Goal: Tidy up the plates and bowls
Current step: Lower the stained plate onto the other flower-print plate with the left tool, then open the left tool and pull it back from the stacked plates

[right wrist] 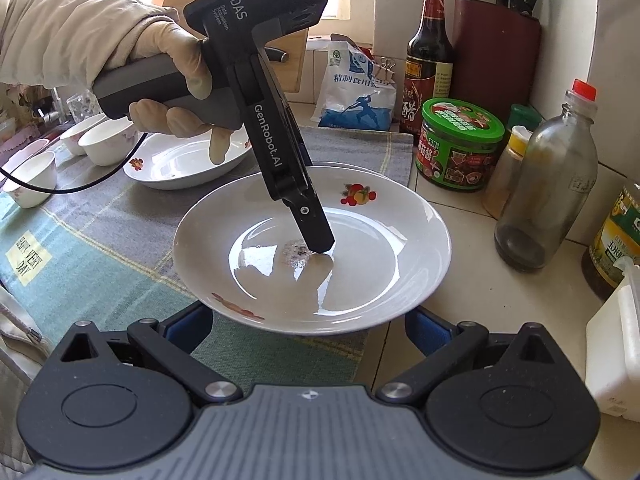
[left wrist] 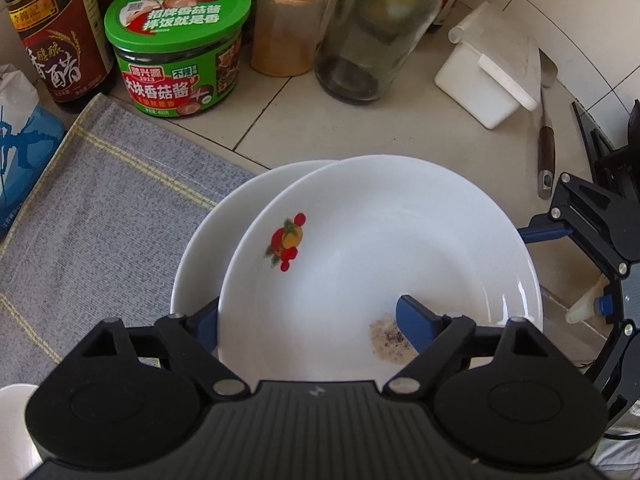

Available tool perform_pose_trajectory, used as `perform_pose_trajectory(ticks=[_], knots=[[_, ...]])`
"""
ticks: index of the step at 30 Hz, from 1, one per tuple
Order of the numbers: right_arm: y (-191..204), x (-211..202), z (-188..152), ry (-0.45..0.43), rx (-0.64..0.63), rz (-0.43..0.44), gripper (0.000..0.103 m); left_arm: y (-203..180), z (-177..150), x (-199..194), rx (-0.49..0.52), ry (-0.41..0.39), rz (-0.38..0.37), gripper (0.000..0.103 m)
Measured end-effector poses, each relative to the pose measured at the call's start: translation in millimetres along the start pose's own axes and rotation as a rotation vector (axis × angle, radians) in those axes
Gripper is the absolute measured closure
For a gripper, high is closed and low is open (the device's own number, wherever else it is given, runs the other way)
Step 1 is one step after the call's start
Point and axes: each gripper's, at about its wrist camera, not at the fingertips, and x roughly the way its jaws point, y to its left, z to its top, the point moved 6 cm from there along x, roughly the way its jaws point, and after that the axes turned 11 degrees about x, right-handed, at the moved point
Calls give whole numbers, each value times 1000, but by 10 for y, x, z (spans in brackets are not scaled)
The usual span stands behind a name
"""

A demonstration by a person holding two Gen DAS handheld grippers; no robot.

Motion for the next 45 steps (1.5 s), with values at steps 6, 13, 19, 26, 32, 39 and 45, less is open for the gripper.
perform_pose_trajectory(ticks=[6, 13, 19, 26, 32, 39, 45], knots=[[-12, -19, 2, -9, 1, 10, 0, -25, -5, 26, 5, 18, 25, 15], [-15, -29, 25, -15, 2, 15, 0, 12, -55, -62, 6, 8, 35, 14], [-15, -21, 29, -16, 3, 8, 0, 48, -123, -151, -5, -17, 47, 13], [22, -21, 58, -5, -24, -6, 0, 75, -219, -309, -27, -100, 100, 13], [49, -30, 104, 1, -46, -51, 0, 50, -379, -514, -67, -181, 130, 13], [87, 13, 206, 12, -41, -140, 0, -98, -671, -772, -97, -305, 269, 12], [130, 82, 318, 17, -41, -143, 0, -325, -986, -917, -130, -369, 354, 10]])
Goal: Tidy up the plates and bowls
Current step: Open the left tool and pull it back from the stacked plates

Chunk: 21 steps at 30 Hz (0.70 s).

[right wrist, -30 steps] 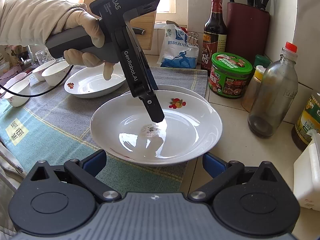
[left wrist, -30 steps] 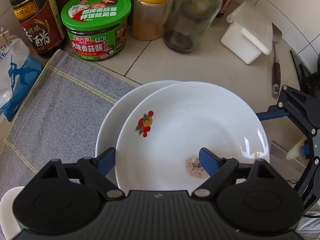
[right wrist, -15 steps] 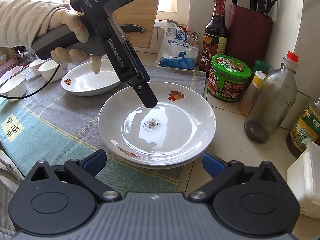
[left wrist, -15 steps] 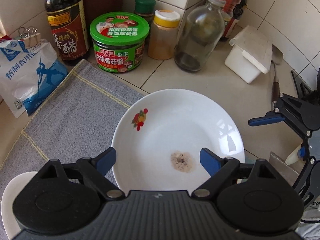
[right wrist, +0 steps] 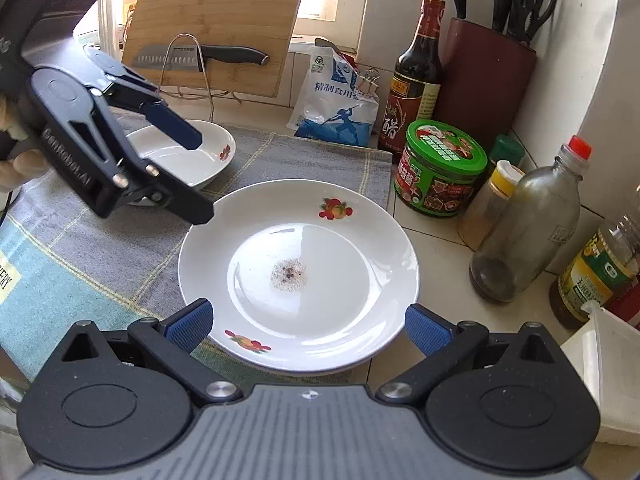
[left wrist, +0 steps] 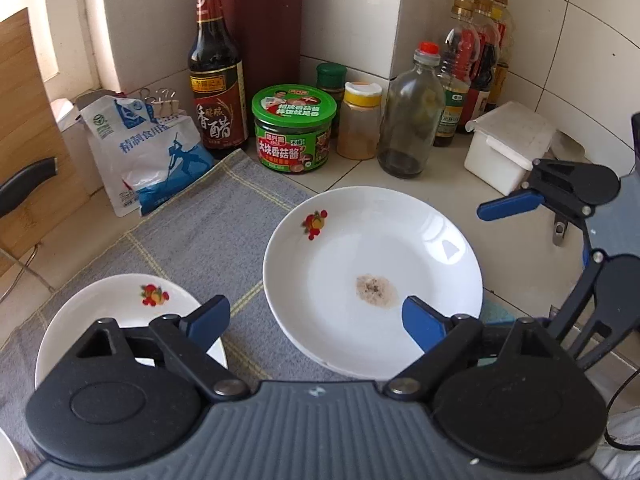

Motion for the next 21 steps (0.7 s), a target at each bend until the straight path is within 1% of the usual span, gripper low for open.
perform_pose_trajectory(ticks=[5, 7, 10, 13, 17, 20, 21], knots=[[124, 64, 102, 2, -33, 37, 0, -80, -227, -179, -101, -7, 73, 10], [208, 107, 136, 15, -69, 69, 0, -100, -323, -258, -144, -8, 96, 10], [320, 174, 193, 29, -105, 76, 0, -102, -487, -383, -189, -10, 131, 10], [481, 232, 279, 40, -139, 106, 0, -34, -661, -456, -215, -9, 169, 8], [726, 343, 389, 57, -184, 124, 0, 98, -957, -537, -246, -5, 241, 8], [927, 411, 482, 65, -204, 169, 0, 194, -1154, -553, -256, 11, 299, 8], [990, 446, 515, 73, -206, 178, 0, 220, -1204, -549, -260, 16, 304, 8]])
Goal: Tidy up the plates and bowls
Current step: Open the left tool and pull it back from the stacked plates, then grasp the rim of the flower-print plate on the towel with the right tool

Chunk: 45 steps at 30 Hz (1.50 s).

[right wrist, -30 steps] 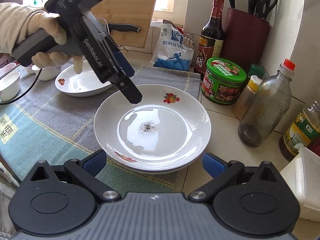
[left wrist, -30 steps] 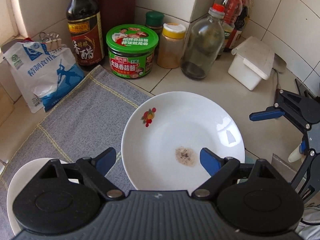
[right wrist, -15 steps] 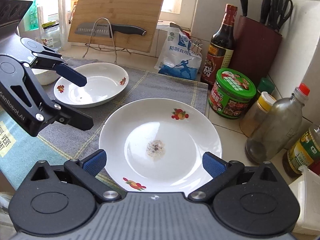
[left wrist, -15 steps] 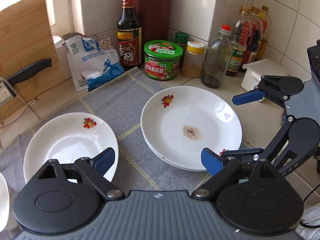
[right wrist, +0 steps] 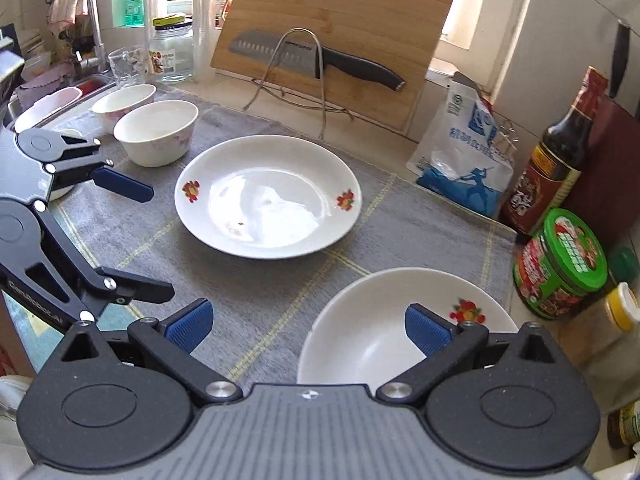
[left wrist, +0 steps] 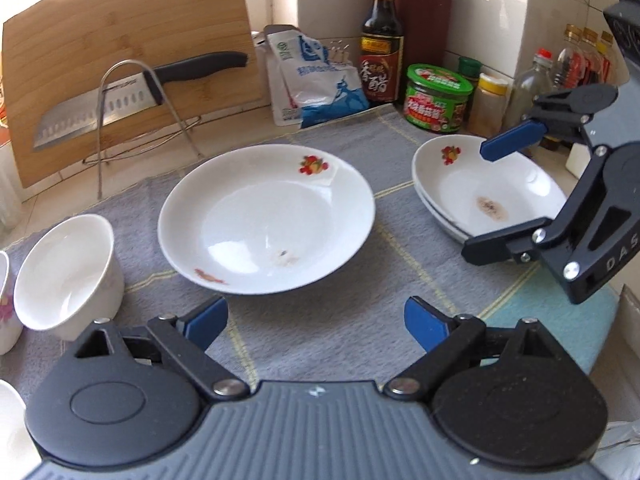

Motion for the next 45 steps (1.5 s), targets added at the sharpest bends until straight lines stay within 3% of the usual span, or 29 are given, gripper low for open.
perform_pose_trajectory(ticks=[6, 12, 20, 31, 37, 45], knots=[[180, 253, 233, 30, -40, 30, 0, 203, -174, 116, -33, 22, 24, 8], [123, 537, 408, 75, -10, 45, 0, 299, -210, 226, -17, 39, 23, 8], [-99, 948, 579, 168, 96, 97, 0, 391, -159, 390, -25, 59, 4, 8], [-117, 1486, 713, 333, 143, 185, 0, 454, -82, 512, -42, 60, 6, 1], [-51, 1536, 742, 378, 94, 178, 0, 457, -78, 518, -41, 57, 4, 1], [34, 1513, 668, 367, -34, 173, 0, 476, -73, 525, -33, 48, 1, 1]])
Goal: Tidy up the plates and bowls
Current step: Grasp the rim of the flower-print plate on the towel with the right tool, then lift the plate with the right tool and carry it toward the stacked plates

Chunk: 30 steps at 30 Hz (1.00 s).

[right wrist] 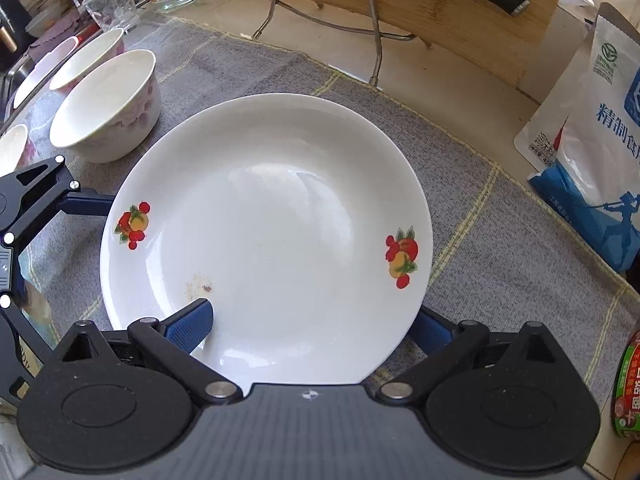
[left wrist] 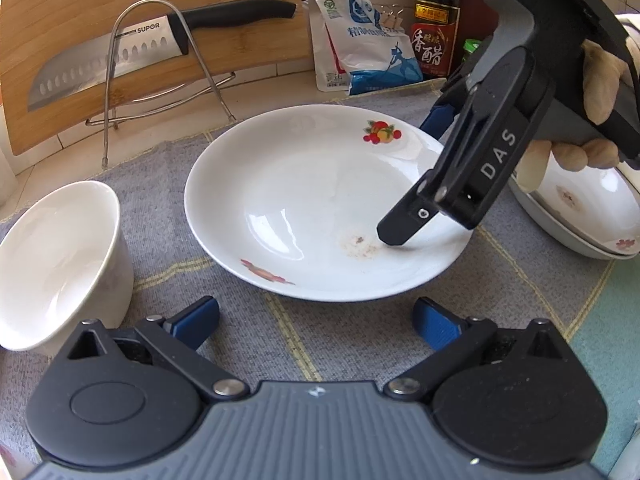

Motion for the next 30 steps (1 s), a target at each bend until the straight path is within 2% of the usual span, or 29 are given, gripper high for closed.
perform_pose_trajectory(ticks=[6, 11, 19, 30], knots=[[-140, -88, 178, -21, 78, 146, 0, 14, 13, 13, 13, -14, -5, 1], [-238, -112, 348, -27, 111, 229, 0, 3, 43, 25, 43, -27, -2, 1], [-291, -62, 467, 15, 118, 303, 0, -4, 110, 29, 85, -54, 2, 1], [-375, -56, 563, 55, 164, 418, 0, 5, 120, 28, 90, -63, -15, 3]])
